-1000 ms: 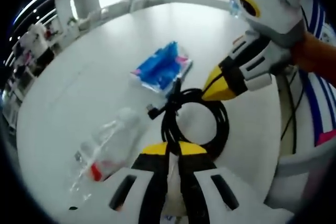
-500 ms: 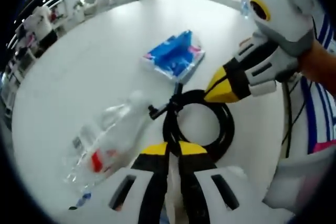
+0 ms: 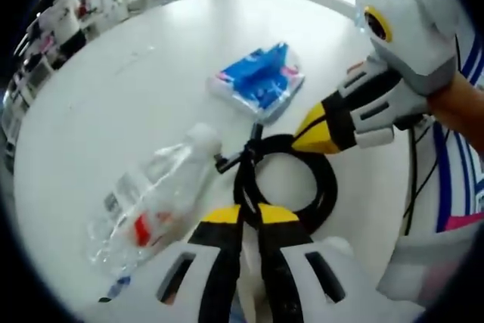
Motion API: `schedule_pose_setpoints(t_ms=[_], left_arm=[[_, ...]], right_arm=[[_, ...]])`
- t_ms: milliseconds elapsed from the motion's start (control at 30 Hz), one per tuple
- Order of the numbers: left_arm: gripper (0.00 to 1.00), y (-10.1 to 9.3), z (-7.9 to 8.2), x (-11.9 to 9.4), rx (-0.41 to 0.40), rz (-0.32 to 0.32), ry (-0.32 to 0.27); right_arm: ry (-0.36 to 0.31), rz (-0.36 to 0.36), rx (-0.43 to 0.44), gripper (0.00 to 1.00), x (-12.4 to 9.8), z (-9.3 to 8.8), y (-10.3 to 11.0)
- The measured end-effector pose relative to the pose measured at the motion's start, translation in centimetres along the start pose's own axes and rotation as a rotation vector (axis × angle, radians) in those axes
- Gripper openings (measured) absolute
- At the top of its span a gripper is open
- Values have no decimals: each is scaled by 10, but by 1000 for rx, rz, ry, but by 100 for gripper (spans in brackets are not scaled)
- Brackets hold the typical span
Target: Arrange the tabletop items into an orderly group along one side of the table until the central work area is clear of visible clutter.
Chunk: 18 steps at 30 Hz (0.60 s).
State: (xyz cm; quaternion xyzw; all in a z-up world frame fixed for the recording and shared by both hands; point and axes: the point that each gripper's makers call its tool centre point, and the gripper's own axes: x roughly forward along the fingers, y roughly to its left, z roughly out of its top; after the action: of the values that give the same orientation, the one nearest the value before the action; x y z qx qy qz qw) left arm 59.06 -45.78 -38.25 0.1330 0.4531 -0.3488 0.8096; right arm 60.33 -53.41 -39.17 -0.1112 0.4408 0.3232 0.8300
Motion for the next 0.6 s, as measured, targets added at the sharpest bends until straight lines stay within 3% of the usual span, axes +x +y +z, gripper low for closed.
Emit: schedule_pose_setpoints(t_ms=[600], left_arm=[[8,-6,9,-9,14,-10,-43]], right_arm=[[22,-16,0,2,4,-1,1]])
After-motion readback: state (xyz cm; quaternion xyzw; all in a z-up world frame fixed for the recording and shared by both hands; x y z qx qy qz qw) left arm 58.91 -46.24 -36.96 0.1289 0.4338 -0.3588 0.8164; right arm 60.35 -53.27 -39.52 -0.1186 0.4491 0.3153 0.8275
